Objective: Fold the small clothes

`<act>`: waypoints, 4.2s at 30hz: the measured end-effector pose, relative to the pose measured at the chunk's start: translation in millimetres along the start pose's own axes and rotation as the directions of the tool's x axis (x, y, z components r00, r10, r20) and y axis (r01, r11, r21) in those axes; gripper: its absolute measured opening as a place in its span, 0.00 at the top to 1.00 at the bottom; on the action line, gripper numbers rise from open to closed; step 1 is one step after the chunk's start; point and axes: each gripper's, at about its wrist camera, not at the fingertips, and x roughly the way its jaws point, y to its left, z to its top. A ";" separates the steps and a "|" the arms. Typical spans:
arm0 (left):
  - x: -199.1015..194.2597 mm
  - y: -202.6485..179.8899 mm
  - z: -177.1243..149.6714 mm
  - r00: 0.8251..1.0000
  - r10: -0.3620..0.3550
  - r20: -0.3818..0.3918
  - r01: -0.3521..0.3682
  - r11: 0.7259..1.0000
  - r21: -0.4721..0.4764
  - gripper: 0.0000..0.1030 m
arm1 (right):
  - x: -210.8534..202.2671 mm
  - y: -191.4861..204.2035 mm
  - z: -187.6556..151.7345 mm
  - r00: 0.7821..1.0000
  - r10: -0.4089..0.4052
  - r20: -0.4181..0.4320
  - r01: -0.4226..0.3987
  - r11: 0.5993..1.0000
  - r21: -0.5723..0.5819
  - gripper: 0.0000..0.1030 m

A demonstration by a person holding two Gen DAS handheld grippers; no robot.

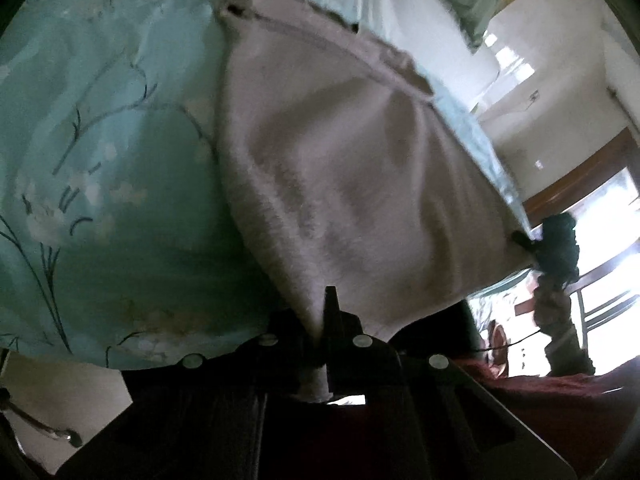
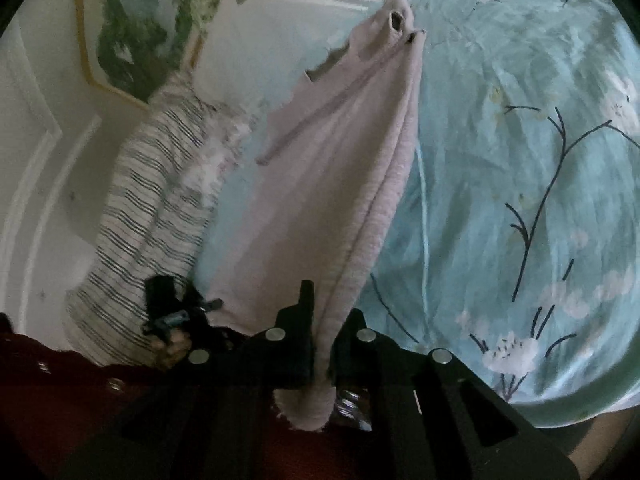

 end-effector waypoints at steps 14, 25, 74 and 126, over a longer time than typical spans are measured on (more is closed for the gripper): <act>-57.1 -45.9 125.8 0.938 -0.055 0.342 0.028 0.996 0.084 0.95 | 24.2 61.9 132.2 0.966 0.114 0.233 -0.080 0.986 -0.148 0.93; -9.1 -19.2 288.0 0.898 0.111 0.427 -0.128 0.992 0.010 0.95 | 89.4 29.6 286.5 0.931 -0.128 0.341 0.169 0.981 -0.091 0.93; 187.5 -2.3 368.1 0.917 0.377 0.129 -0.390 0.916 0.092 0.50 | 248.6 -12.5 332.9 0.799 -0.595 0.090 0.581 0.723 -0.374 0.83; 100.6 30.6 203.6 0.936 0.234 0.263 -0.107 0.901 -0.421 0.34 | 160.1 33.2 171.3 0.914 -0.363 0.180 0.373 0.928 -0.022 0.44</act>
